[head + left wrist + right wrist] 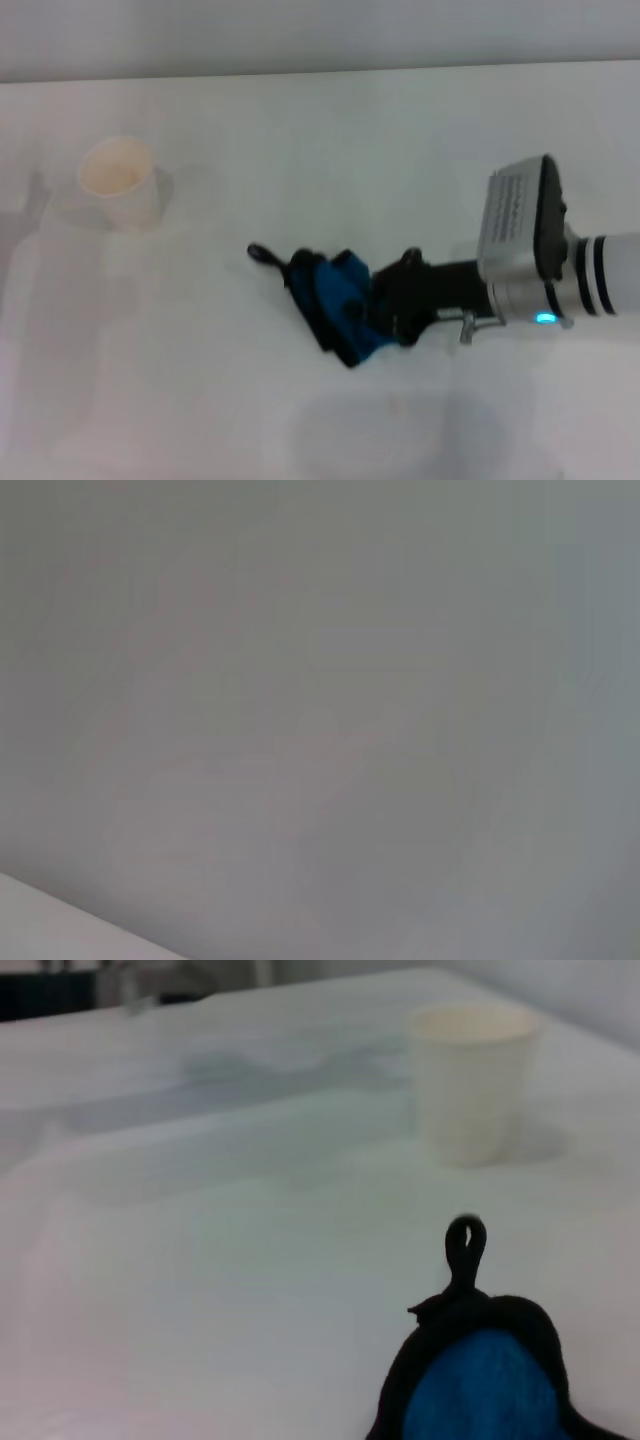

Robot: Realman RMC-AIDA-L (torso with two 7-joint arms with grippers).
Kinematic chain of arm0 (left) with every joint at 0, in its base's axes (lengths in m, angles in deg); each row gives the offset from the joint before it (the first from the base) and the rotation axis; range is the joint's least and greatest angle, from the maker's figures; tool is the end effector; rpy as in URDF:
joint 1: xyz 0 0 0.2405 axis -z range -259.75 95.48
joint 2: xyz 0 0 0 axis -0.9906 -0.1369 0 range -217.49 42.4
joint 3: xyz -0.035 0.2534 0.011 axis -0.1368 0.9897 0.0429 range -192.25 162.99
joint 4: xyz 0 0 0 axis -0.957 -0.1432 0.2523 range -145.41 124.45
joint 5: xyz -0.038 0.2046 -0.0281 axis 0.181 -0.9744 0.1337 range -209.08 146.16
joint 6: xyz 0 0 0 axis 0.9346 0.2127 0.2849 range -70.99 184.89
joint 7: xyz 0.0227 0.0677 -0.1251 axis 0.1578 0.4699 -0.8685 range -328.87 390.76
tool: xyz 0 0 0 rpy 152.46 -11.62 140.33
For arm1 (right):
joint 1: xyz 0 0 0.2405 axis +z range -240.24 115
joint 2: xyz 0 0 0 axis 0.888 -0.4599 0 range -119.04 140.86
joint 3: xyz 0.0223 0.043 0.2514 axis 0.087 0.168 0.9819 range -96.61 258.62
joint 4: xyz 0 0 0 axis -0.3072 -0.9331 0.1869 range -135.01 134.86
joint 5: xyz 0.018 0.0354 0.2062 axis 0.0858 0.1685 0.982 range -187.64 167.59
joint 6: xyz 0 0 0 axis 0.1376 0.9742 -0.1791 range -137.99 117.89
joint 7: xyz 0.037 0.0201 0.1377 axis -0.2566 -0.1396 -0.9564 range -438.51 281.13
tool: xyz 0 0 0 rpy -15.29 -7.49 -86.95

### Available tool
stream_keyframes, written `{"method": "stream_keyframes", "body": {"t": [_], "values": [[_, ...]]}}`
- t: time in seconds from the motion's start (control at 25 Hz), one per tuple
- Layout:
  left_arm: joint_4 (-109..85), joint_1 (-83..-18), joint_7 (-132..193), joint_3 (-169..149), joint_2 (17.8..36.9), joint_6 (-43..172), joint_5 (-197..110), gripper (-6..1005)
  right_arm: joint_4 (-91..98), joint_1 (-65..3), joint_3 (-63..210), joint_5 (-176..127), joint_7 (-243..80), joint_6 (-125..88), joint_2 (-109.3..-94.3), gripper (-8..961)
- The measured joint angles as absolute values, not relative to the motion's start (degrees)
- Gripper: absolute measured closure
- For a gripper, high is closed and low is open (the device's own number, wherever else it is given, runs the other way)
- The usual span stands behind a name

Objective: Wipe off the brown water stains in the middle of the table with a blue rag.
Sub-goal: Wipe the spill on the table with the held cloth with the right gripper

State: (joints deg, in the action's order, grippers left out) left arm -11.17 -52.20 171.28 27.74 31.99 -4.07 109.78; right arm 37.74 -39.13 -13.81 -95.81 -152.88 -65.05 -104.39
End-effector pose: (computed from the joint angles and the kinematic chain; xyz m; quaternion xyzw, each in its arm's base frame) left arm -0.3492 0.3473 -0.0040 -0.6168 -0.4199 -0.3827 0.5448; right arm 0.2775 0.3122 -0.0855 -0.9745 0.1498 0.0830 0.1450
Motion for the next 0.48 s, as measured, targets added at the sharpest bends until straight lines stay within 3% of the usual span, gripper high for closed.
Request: {"method": "stream_keyframes", "body": {"t": [0.48], "values": [[-11.5, -52.0, 171.1, 27.7, 31.97, -4.1, 109.8, 138, 37.2, -45.7, -11.0, -96.0, -151.6, -79.0, -103.38, 859]]}}
